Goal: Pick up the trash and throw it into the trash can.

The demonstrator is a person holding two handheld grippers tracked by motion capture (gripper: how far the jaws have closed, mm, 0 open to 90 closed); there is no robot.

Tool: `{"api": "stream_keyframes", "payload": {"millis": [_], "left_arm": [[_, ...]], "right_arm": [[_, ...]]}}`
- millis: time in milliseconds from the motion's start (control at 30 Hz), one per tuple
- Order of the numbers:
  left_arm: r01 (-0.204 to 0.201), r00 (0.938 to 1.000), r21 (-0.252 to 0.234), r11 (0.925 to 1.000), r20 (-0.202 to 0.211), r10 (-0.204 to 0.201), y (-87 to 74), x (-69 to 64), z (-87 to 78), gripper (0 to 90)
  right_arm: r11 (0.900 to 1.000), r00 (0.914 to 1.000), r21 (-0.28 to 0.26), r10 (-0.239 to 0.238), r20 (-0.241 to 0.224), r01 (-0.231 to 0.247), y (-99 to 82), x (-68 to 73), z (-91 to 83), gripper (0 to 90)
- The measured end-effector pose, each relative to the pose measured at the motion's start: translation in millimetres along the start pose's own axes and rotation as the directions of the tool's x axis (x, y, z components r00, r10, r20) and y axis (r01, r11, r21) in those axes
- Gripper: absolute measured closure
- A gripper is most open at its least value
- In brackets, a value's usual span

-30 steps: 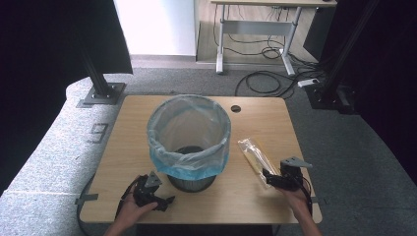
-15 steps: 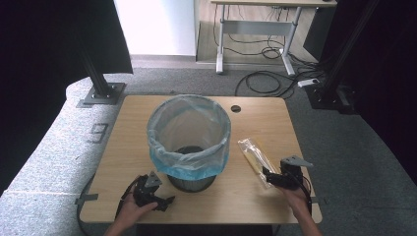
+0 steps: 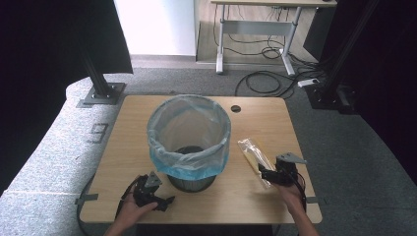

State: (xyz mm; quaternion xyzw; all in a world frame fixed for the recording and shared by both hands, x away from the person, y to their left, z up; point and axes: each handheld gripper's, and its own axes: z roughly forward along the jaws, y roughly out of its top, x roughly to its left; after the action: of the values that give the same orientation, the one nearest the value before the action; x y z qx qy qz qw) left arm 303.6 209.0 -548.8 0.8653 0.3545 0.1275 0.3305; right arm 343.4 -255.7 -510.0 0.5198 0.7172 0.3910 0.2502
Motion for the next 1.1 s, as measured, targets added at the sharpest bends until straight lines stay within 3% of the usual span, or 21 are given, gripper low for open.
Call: {"api": "stream_keyframes", "payload": {"millis": [833, 1100], "left_arm": [[0.001, 1.0, -0.001, 1.0, 0.0, -0.001, 0.0, 0.0, 0.0, 0.1], [0.001, 1.0, 0.0, 1.0, 0.0, -0.001, 0.0, -0.1, 0.0, 0.0]], "right_arm": [[0.9975, 0.999, 0.062, -0.031, -0.033, 0.033, 10.1, 5.3, 31.7, 15.0], [0.9934, 0.9991, 0.107, -0.04, -0.017, 0.041, 15.7, 3.1, 52.7, 13.3]]}}
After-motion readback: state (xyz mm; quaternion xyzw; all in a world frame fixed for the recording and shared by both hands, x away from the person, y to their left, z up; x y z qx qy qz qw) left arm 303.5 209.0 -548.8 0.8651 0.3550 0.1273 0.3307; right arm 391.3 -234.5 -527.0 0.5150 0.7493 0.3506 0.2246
